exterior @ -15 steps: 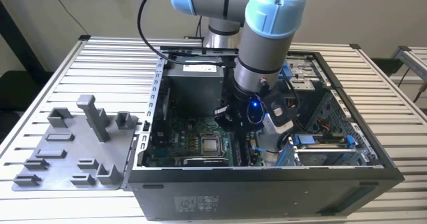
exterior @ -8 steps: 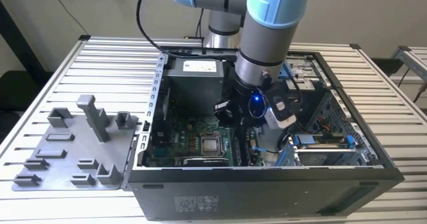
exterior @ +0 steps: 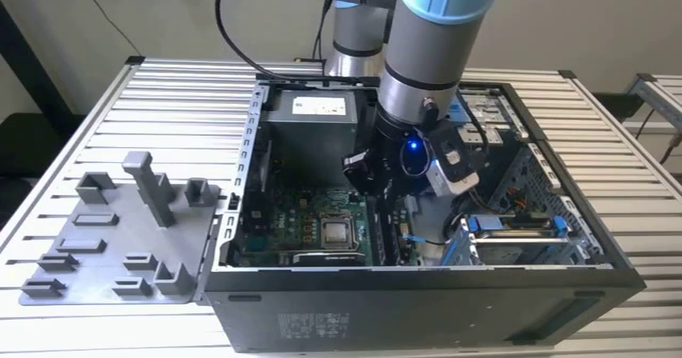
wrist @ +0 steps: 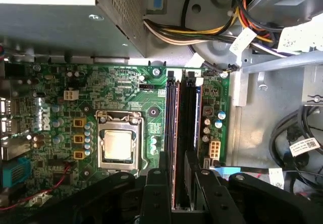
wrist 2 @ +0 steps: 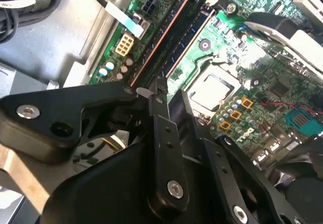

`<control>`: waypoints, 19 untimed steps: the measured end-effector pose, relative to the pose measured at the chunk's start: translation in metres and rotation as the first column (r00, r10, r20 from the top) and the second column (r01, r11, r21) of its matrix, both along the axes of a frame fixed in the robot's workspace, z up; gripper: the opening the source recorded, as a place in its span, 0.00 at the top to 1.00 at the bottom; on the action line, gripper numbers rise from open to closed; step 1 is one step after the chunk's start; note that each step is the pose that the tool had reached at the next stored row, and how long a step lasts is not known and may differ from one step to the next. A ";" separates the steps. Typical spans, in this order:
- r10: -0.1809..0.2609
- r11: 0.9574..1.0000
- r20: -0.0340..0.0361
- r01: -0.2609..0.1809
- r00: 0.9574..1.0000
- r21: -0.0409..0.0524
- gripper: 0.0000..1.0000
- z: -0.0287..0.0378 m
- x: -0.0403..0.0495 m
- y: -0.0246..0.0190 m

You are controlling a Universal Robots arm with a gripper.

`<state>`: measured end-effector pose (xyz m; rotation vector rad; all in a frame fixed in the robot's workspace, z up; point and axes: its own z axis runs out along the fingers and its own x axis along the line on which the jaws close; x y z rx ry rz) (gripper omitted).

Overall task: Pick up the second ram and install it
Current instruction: 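Insert the second ram into the second slot, then press down the second ram until it locks into place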

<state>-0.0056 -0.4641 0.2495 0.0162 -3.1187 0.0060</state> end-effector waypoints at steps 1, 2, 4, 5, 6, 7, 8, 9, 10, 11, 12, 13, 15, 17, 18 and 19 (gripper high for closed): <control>0.000 1.000 0.000 0.000 1.000 0.000 0.75 0.0000 0.0000 0.0000; 0.000 1.000 0.000 0.000 1.000 0.000 0.81 0.0001 0.0000 0.0000; 0.000 1.000 0.000 0.000 1.000 0.000 0.87 0.0001 0.0000 0.0000; 0.000 1.000 0.000 0.000 1.000 0.000 0.89 0.0001 0.0000 0.0000; 0.000 1.000 0.000 0.000 1.000 0.000 0.89 0.0001 0.0000 0.0000; 0.000 1.000 0.000 0.000 1.000 0.000 0.89 0.0001 0.0000 0.0000; 0.000 1.000 0.000 0.000 1.000 0.000 0.89 0.0001 0.0000 0.0000; 0.000 1.000 0.000 0.000 1.000 0.000 0.89 0.0001 0.0000 0.0000; 0.000 1.000 0.000 0.000 1.000 0.000 0.89 0.0001 0.0000 0.0000; 0.000 1.000 0.000 0.000 1.000 0.000 0.89 0.0001 0.0000 0.0000; 0.000 1.000 0.000 0.000 1.000 0.000 0.89 0.0001 0.0000 0.0000; 0.000 1.000 0.000 0.000 1.000 0.000 0.89 0.0001 0.0000 0.0000; 0.000 1.000 0.000 0.000 1.000 0.000 0.89 0.0001 0.0000 0.0000; 0.000 1.000 0.002 0.000 1.000 0.000 0.89 0.0000 0.0000 0.0000; 0.000 1.000 0.003 0.000 1.000 0.000 0.89 0.0000 0.0000 0.0000; 0.000 1.000 0.004 0.000 1.000 0.000 0.89 0.0000 0.0000 0.0000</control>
